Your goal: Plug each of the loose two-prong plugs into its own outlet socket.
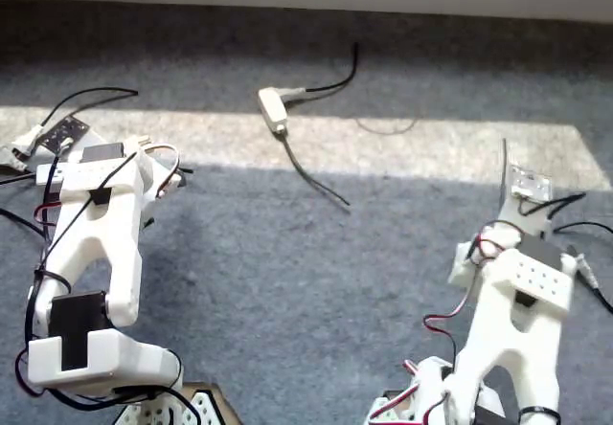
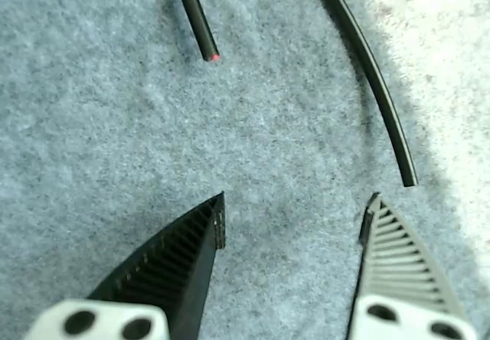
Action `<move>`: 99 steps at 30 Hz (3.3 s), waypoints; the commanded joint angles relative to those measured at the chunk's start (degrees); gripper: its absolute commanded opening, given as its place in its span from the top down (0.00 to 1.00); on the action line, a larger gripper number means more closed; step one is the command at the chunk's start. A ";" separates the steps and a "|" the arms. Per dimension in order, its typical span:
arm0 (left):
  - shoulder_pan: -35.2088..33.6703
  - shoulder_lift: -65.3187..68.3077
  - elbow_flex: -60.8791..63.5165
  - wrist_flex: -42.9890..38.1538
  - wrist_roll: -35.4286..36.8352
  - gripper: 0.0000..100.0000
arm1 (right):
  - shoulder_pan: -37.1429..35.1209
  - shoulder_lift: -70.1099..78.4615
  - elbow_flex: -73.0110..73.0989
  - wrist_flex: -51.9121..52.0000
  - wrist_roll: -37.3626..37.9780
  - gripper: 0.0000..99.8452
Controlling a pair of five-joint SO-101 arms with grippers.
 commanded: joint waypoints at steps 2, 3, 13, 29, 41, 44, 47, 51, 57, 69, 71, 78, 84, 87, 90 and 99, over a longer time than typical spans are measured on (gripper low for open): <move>0.31 -0.57 -0.57 -0.79 0.00 0.71 | -17.19 -1.89 -4.62 -1.19 -11.60 0.91; 0.31 -0.57 -0.48 -0.79 0.00 0.71 | -19.82 -1.89 -5.32 -1.89 -13.89 0.91; 0.31 -0.57 -0.57 -0.79 0.00 0.71 | -39.52 0.92 -11.47 -7.52 -20.66 0.91; 0.31 -0.57 -0.66 -0.79 0.00 0.71 | -56.57 50.24 -54.29 0.40 -23.21 0.91; 0.40 -0.57 -0.75 -0.79 0.00 0.71 | -59.65 56.75 -55.34 0.66 -18.29 0.82; 0.40 -0.57 -0.75 -0.79 0.00 0.71 | -57.89 56.75 -55.34 0.75 -18.29 0.82; 0.57 -0.57 -0.75 -0.79 0.00 0.71 | -56.75 56.66 -55.87 4.09 -17.93 0.82; 0.57 -0.57 -0.66 -0.79 0.00 0.71 | -56.48 54.46 -58.51 8.84 -15.47 0.82; 0.40 -0.57 -0.66 -0.79 0.00 0.71 | -49.80 49.10 -58.42 12.18 -13.80 0.82; 0.48 -0.57 -0.75 -0.79 0.00 0.71 | -42.42 48.04 -58.95 19.91 2.02 0.82; 0.48 -0.57 -0.75 -0.79 0.00 0.71 | -42.86 47.60 -59.74 22.99 3.16 0.82; 0.22 -0.57 -0.75 -0.79 -0.53 0.71 | -37.85 36.62 -60.09 31.52 2.02 0.82; -2.33 -0.84 -0.75 -0.79 -5.19 0.71 | -24.04 33.98 -52.35 30.02 -12.13 0.82; -5.93 -0.57 -1.27 -1.23 -5.27 0.71 | -21.14 33.89 -42.59 23.87 -14.59 0.82; -9.63 -0.57 -3.21 -0.70 -5.19 0.71 | -20.70 33.98 -31.60 11.91 -20.22 0.82; -13.14 -0.48 -19.56 13.80 -5.54 0.71 | -20.79 33.19 -22.55 -0.84 -23.82 0.82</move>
